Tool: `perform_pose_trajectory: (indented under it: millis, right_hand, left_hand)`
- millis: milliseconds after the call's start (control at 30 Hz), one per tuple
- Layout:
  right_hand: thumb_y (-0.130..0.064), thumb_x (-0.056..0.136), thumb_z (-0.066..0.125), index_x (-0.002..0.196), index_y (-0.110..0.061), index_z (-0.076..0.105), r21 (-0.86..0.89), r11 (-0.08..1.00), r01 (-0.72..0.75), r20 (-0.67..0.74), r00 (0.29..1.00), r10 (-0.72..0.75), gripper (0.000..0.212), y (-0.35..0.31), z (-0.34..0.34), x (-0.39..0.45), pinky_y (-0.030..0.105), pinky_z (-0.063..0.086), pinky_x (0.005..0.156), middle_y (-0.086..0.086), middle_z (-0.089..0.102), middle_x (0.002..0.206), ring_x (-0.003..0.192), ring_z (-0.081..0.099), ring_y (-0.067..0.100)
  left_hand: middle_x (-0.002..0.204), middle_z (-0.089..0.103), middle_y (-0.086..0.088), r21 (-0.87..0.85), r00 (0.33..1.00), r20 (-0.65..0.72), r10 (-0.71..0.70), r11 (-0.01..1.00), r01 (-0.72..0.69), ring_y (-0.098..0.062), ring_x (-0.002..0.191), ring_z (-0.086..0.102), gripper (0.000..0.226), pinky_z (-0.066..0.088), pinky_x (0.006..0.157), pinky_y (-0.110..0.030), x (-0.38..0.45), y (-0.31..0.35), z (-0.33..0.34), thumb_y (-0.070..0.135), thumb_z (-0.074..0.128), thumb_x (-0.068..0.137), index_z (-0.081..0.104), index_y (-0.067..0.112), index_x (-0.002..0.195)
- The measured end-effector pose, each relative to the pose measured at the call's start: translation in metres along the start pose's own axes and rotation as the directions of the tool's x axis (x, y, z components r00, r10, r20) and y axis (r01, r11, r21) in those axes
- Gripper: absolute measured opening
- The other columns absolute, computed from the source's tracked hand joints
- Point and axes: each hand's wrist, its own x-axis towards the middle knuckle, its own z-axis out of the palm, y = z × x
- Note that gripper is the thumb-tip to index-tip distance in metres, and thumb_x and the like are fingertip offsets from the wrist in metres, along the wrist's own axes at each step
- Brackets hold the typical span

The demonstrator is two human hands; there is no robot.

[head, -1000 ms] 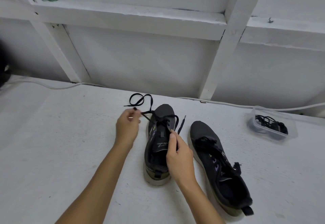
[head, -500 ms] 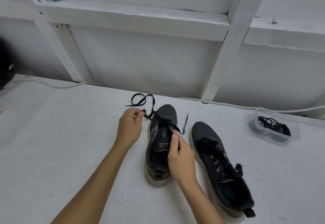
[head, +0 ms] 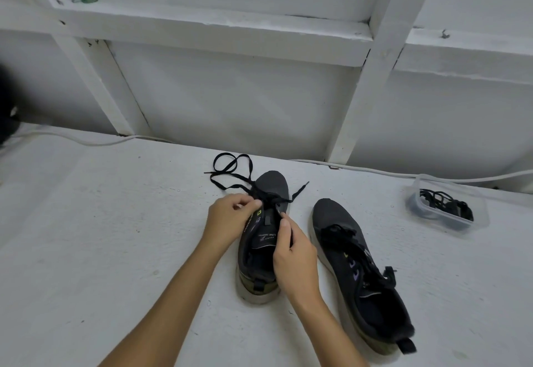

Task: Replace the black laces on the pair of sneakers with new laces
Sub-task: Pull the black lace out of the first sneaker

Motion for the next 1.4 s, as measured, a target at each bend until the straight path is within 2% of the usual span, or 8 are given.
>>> perform_pose_trajectory:
  millis: [167,367,500,633,800,1067,1233,1400]
  right_hand:
    - [-0.033,0.108,0.038,0.129,-0.03,0.065,0.006,1.0,0.01,0.0,1.0,-0.01,0.035,0.0,0.0,0.0,-0.004,0.033,0.082,-0.043,0.058,0.099,0.101,0.05,-0.027]
    - [-0.036,0.107,0.037,0.135,-0.03,0.062,-0.001,1.0,-0.001,-0.001,1.0,0.001,0.038,0.0,0.001,0.0,0.004,0.035,0.095,-0.032,0.06,0.117,0.111,0.051,-0.015]
    - [-0.032,0.108,0.037,0.126,-0.028,0.066,0.002,1.0,0.016,-0.004,1.0,-0.016,0.034,-0.003,-0.001,-0.002,-0.003,0.035,0.081,-0.047,0.059,0.093,0.1,0.052,-0.025]
    - [-0.028,0.108,0.039,0.123,-0.025,0.068,0.015,1.0,0.017,-0.008,1.0,-0.017,0.033,-0.003,-0.001,-0.001,-0.003,0.035,0.077,-0.047,0.057,0.083,0.094,0.05,-0.028]
    - [-0.032,0.108,0.037,0.128,-0.031,0.065,0.012,1.0,0.016,-0.013,1.0,-0.016,0.035,-0.003,0.001,-0.002,-0.004,0.034,0.082,-0.042,0.057,0.099,0.099,0.049,-0.029]
    - [-0.032,0.108,0.036,0.088,-0.044,0.059,0.0,1.0,0.027,-0.012,1.0,-0.027,0.032,-0.011,-0.001,-0.004,0.009,0.043,0.07,-0.023,0.068,0.084,0.087,0.061,-0.005]
    - [-0.033,0.108,0.036,0.108,-0.034,0.067,0.004,1.0,0.022,-0.01,1.0,-0.022,0.031,-0.007,0.001,-0.004,0.009,0.042,0.074,-0.019,0.069,0.092,0.093,0.061,-0.005]
    - [-0.02,0.098,0.053,0.125,-0.024,0.068,-0.242,0.95,0.199,0.011,0.979,-0.202,0.031,-0.011,-0.002,0.014,0.007,0.032,0.098,-0.015,0.057,0.128,0.123,0.047,-0.008]
  left_hand:
    - [0.101,0.067,0.001,-0.376,0.885,-0.403,-0.233,0.924,0.071,-0.013,0.086,0.064,0.016,0.042,0.064,-0.021,0.014,0.002,-0.018,0.034,0.055,0.1,0.06,0.019,0.097]
    - [0.088,0.071,0.006,-0.048,0.98,0.193,-0.051,0.997,0.062,-0.009,0.081,0.064,0.025,0.048,0.073,-0.025,0.0,-0.008,-0.015,0.048,0.067,0.09,0.073,0.023,0.084]
    - [0.083,0.07,0.005,-0.077,0.997,-0.077,0.005,0.997,-0.011,-0.009,0.077,0.064,0.018,0.048,0.068,-0.026,0.005,-0.005,-0.005,0.034,0.062,0.096,0.064,0.02,0.084]
    - [0.09,0.066,0.004,-0.477,0.89,-0.368,-0.27,0.876,0.069,-0.013,0.082,0.062,0.016,0.048,0.065,-0.026,0.014,0.0,-0.012,0.028,0.047,0.103,0.053,0.018,0.093]
    - [0.101,0.066,0.009,-0.148,0.986,0.163,-0.041,0.987,0.066,-0.009,0.088,0.062,0.016,0.048,0.075,-0.024,0.003,-0.014,-0.007,0.043,0.063,0.094,0.07,0.029,0.098]
    - [0.088,0.071,0.008,-0.155,0.996,-0.087,0.006,0.988,-0.02,-0.009,0.087,0.067,0.015,0.056,0.079,-0.03,0.001,-0.019,0.004,0.038,0.057,0.098,0.065,0.027,0.09]
    - [0.076,0.065,0.009,-0.017,0.996,0.018,0.083,0.996,-0.083,0.006,0.066,0.057,0.019,0.04,0.06,-0.008,0.0,-0.008,0.002,0.031,0.057,0.099,0.063,0.022,0.085]
    - [0.076,0.064,0.004,0.034,0.993,0.092,0.073,0.996,-0.077,0.003,0.061,0.054,0.022,0.047,0.064,-0.018,0.006,-0.008,-0.004,0.032,0.053,0.101,0.06,0.02,0.084]
